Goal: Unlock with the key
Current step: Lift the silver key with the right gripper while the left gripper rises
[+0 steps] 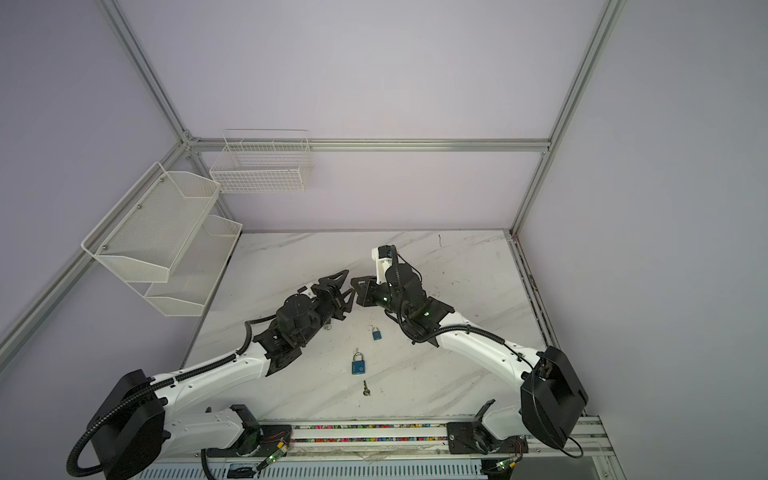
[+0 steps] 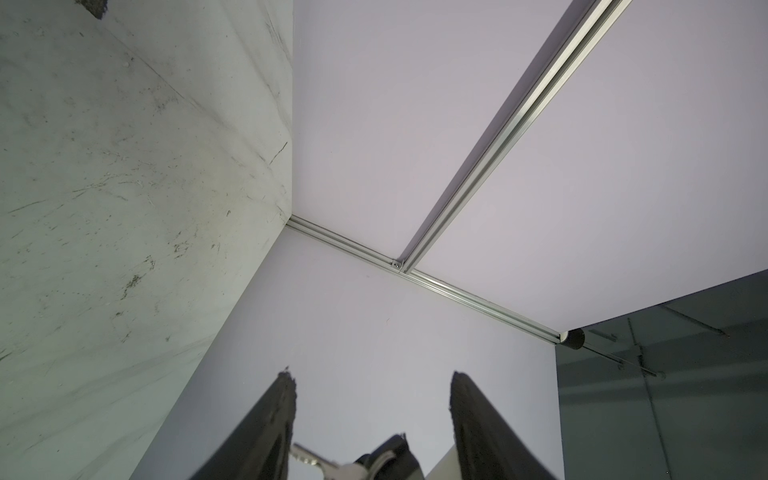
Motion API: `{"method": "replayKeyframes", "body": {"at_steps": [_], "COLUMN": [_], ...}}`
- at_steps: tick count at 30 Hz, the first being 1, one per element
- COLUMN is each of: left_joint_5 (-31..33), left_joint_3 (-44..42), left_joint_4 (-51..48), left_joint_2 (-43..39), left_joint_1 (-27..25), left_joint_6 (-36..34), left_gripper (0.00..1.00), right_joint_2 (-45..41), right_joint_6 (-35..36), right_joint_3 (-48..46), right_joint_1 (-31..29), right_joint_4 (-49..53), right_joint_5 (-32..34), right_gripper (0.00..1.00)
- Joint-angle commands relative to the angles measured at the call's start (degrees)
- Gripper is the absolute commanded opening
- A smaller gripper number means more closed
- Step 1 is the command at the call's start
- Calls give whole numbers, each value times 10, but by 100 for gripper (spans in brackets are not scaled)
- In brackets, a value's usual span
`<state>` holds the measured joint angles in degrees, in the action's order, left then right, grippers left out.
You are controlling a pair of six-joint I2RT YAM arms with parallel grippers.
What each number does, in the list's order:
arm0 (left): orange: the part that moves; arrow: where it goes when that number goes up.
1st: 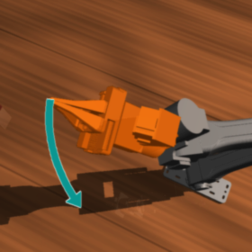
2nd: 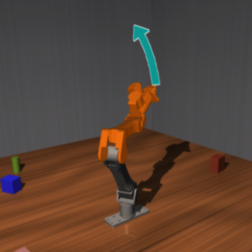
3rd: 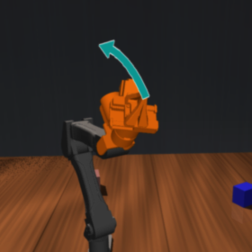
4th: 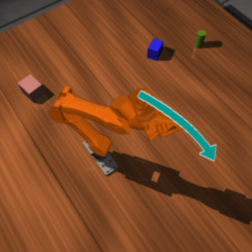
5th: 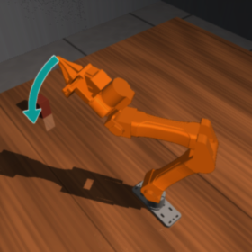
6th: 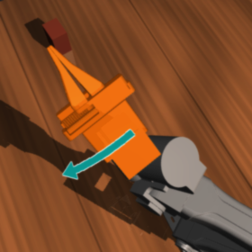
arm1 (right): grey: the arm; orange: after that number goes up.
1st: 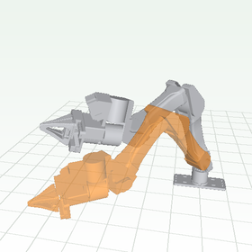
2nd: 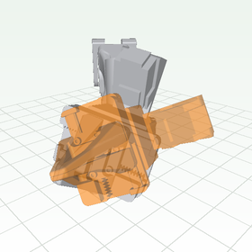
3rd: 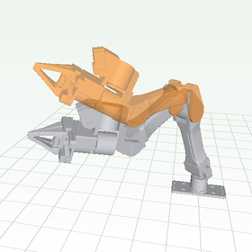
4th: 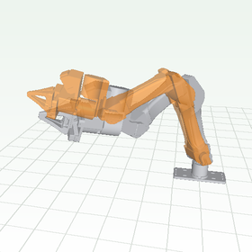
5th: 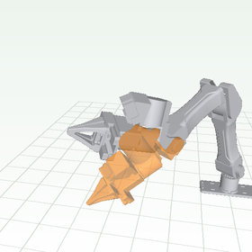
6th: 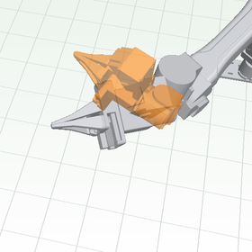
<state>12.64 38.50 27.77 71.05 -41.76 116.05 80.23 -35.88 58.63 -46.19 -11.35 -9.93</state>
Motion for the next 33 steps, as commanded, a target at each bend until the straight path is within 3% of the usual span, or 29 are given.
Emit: {"method": "replayKeyframes", "body": {"at_steps": [1,9,20,33], "left_joint_5": [-5,7,12,26], "left_joint_3": [-21,-28,-25,-29], "left_joint_4": [43,47,58,32], "left_joint_2": [5,3,0,-15], "left_joint_1": [1,1,1,1], "left_joint_6": [15,20,26,18], "left_gripper": [60,58,60,41], "right_joint_2": [10,-11,-2,-42], "right_joint_6": [-5,4,6,23], "right_joint_3": [8,-9,-16,-23], "right_joint_1": [-7,-8,-8,-8], "right_joint_4": [-21,-16,-50,-20], "right_joint_5": [-3,14,-17,-5], "right_gripper": [0,0,0,0]}}
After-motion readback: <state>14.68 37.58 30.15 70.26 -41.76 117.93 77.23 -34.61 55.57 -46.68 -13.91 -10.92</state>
